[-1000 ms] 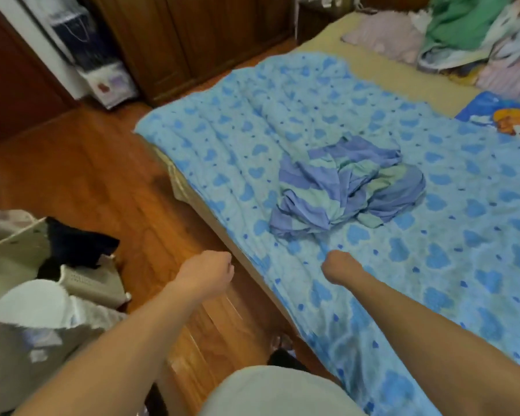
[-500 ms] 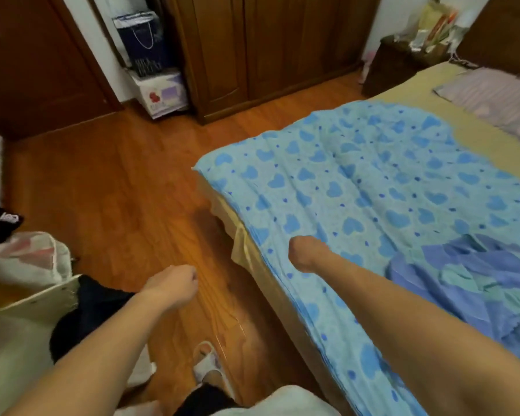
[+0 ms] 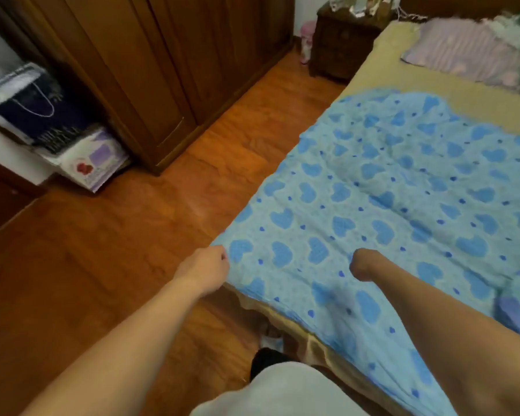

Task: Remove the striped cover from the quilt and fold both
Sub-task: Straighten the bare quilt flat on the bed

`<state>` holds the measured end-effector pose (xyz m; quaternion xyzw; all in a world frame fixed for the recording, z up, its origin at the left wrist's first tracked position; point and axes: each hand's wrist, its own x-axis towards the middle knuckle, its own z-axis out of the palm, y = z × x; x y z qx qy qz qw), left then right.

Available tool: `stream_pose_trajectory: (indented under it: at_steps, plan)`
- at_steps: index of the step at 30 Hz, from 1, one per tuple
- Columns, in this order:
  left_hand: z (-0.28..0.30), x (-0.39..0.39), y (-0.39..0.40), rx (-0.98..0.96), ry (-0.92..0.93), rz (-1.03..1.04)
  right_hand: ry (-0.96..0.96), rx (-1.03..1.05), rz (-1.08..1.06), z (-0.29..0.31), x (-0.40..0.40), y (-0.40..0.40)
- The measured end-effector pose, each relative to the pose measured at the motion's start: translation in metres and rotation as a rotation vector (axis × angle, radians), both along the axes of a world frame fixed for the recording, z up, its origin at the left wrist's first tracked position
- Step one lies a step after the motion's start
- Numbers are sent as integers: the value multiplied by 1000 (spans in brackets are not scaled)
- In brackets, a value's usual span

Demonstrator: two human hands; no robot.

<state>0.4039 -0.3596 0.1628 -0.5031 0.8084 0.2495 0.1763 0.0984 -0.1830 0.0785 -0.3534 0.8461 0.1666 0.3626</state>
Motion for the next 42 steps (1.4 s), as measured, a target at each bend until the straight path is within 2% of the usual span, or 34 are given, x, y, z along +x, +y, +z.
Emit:
stream_pose_trajectory:
  at_steps: [3,7,11,15,17,19,24,26,29,31,34,38,40,42]
  plan:
    - [-4,24,-101,15,-71,1,-50,-31,31,3,28,-123]
    - [-14,50,-245,72,-143,-2,-74,-213,73,18,55,-285]
    - [-43,48,-390,101,-174,-133,-39,-361,-96,4,50,-418]
    - [-58,6,-533,-29,-116,-265,-11,-267,-245,-24,43,-474]
    - [-45,-21,-566,11,-122,-318,21,-202,-329,-11,36,-475]
    - [-33,-59,-587,44,-82,-412,110,-230,-484,7,9,-470]
    - [-20,-196,-619,96,25,-641,174,-205,-781,29,-73,-454]
    - [-26,-260,-625,150,81,-671,165,-186,-853,17,-108,-458]
    - [-50,-340,-648,245,49,-714,76,-130,-918,-3,-169,-473]
    - [-72,-402,-681,238,35,-631,64,-150,-957,-12,-241,-490]
    - [-90,-521,-718,235,-40,-564,137,-214,-1045,0,-368,-520]
    - [-82,-717,-684,390,2,-798,119,-332,-1170,13,-492,-558]
    - [-108,-829,-660,434,51,-891,99,-358,-1249,-10,-550,-563]
    - [-160,-941,-636,429,49,-1017,127,-346,-1344,-59,-609,-559]
